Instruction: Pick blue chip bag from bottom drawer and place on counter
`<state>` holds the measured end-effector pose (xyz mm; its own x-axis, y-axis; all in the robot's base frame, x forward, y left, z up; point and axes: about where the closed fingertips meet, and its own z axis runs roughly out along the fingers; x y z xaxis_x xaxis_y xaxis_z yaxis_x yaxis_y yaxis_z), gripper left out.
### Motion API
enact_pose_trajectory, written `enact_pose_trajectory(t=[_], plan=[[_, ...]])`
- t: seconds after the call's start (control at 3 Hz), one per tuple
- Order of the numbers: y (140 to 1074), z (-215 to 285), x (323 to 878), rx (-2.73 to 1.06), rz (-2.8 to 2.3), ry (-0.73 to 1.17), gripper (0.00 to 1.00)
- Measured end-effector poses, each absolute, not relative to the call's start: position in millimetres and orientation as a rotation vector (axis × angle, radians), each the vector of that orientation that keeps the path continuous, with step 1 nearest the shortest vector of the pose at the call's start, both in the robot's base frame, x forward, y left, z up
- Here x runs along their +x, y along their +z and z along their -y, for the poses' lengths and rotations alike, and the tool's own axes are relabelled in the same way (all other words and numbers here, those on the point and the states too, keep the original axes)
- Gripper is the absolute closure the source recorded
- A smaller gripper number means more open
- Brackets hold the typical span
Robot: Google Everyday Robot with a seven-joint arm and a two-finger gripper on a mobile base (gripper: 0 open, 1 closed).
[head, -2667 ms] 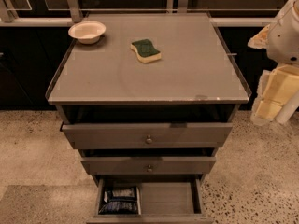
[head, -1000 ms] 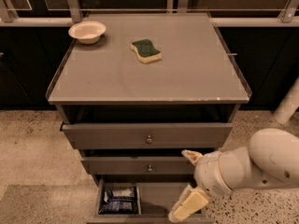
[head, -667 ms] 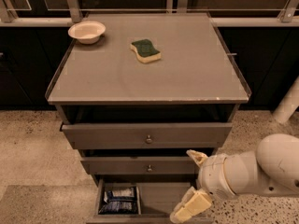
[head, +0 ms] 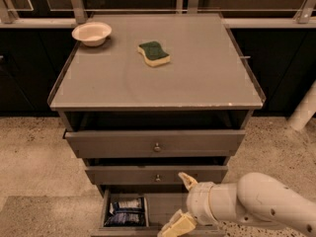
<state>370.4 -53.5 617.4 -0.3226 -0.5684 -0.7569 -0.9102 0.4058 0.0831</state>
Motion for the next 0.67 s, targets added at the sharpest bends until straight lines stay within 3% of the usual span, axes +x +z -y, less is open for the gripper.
enact_pose_trajectory(t=[0.67], plan=[[562, 25, 426, -1.239, -2.024, 0.621, 0.0]])
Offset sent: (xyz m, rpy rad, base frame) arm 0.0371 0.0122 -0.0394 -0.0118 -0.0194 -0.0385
